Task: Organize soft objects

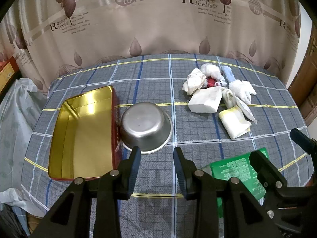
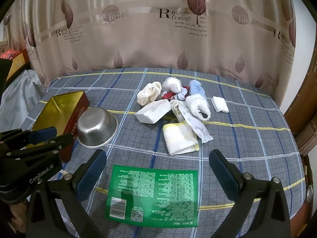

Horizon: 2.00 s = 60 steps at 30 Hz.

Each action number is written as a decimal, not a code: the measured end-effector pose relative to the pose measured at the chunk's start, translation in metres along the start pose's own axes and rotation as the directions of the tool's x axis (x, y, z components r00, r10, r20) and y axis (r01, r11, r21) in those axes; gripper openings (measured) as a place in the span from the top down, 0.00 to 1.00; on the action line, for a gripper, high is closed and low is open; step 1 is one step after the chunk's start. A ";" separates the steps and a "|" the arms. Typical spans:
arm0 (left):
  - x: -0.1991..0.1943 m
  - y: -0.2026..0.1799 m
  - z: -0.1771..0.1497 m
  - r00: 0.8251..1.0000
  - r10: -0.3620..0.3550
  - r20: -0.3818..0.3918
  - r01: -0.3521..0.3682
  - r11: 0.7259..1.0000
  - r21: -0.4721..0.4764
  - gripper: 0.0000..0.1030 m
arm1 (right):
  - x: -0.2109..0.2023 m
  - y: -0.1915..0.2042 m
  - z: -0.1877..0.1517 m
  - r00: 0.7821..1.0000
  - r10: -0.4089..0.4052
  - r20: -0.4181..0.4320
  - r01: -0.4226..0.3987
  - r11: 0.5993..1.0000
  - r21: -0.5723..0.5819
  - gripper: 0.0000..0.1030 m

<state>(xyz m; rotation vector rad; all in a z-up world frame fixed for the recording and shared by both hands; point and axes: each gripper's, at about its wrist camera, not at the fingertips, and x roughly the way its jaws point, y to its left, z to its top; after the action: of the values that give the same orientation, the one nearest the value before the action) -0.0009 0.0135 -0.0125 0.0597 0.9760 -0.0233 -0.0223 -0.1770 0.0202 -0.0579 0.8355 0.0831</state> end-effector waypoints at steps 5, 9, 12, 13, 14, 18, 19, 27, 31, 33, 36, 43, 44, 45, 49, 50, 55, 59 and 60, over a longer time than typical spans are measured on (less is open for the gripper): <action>0.001 -0.001 0.000 1.000 0.003 -0.005 -0.003 1.000 0.002 0.66 | -0.001 0.000 0.000 1.000 0.002 0.002 -0.002 1.000 0.000 0.00; 0.002 -0.001 0.001 1.000 0.002 -0.011 -0.002 1.000 0.006 0.66 | -0.001 -0.001 0.001 1.000 0.000 0.006 0.000 1.000 -0.002 0.00; 0.003 -0.002 0.001 1.000 0.005 -0.009 -0.005 1.000 0.010 0.66 | -0.001 -0.002 0.003 1.000 0.000 0.007 0.000 1.000 -0.001 0.00; 0.004 -0.003 0.001 1.000 0.004 -0.011 -0.004 1.000 0.011 0.66 | -0.001 -0.002 0.003 1.000 0.001 0.007 -0.001 1.000 -0.001 0.00; 0.004 -0.003 0.001 1.000 0.004 -0.011 -0.004 1.000 0.013 0.66 | 0.000 -0.002 0.003 1.000 0.001 0.008 -0.001 1.000 -0.002 0.00; 0.007 -0.005 0.001 1.000 0.008 -0.016 -0.007 1.000 0.017 0.66 | -0.001 -0.003 0.004 1.000 0.005 0.008 -0.005 1.000 0.001 0.00; 0.008 -0.005 0.001 1.000 0.008 -0.017 -0.008 1.000 0.017 0.66 | -0.002 -0.004 0.003 1.000 0.006 0.008 -0.006 1.000 0.001 0.00; 0.014 -0.005 0.002 1.000 0.017 -0.026 -0.016 1.000 0.021 0.66 | -0.004 -0.014 0.006 1.000 0.009 0.028 -0.009 1.000 -0.006 0.00; 0.019 -0.003 0.004 0.999 0.023 -0.031 -0.022 1.000 0.021 0.66 | -0.002 -0.034 0.008 0.999 -0.017 0.030 0.017 1.000 -0.009 0.01; 0.022 -0.003 0.005 0.999 0.026 -0.031 -0.025 0.999 0.024 0.66 | -0.001 -0.048 0.008 0.999 -0.020 0.025 0.020 1.000 0.004 0.01; 0.027 -0.003 0.006 0.999 0.031 -0.038 -0.030 0.999 0.029 0.66 | 0.001 -0.070 0.009 0.999 -0.044 0.026 0.044 0.999 0.007 0.02; 0.039 -0.008 0.010 0.998 0.038 -0.042 -0.035 0.998 0.058 0.66 | 0.021 -0.115 0.015 0.997 -0.078 -0.006 0.078 0.997 -0.017 0.11; 0.041 -0.010 0.011 0.998 0.040 -0.042 -0.037 0.997 0.064 0.66 | 0.028 -0.123 0.018 0.997 -0.075 -0.018 0.074 0.997 -0.016 0.13; 0.043 -0.011 0.012 0.999 0.037 -0.040 -0.035 0.997 0.069 0.66 | 0.033 -0.128 0.019 0.997 -0.068 -0.020 0.068 0.998 -0.017 0.21; 0.052 -0.015 0.016 0.999 0.029 -0.045 -0.025 0.996 0.089 0.66 | 0.059 -0.149 0.032 0.997 -0.065 -0.035 0.064 0.997 -0.031 0.31; 0.056 -0.018 0.017 0.998 0.030 -0.049 -0.025 0.995 0.095 0.66 | 0.069 -0.156 0.037 0.998 -0.047 -0.046 0.046 0.999 -0.021 0.31; 0.069 -0.028 0.022 0.998 0.022 -0.056 -0.015 0.992 0.127 0.66 | 0.114 -0.178 0.054 0.997 -0.031 -0.073 0.029 0.999 -0.023 0.34; 0.081 -0.034 0.031 0.998 0.018 -0.065 -0.009 0.990 0.141 0.66 | 0.153 -0.190 0.066 0.994 -0.010 -0.105 0.011 1.000 0.003 0.36; 0.083 -0.035 0.032 0.998 0.022 -0.064 -0.012 0.989 0.147 0.66 | 0.161 -0.191 0.068 0.994 -0.005 -0.108 0.005 1.000 0.007 0.36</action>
<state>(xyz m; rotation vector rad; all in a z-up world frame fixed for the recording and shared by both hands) 0.0708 -0.0231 -0.0648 0.2054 1.0386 -0.0779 0.1542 -0.3535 -0.0500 -0.0580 0.9440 0.0726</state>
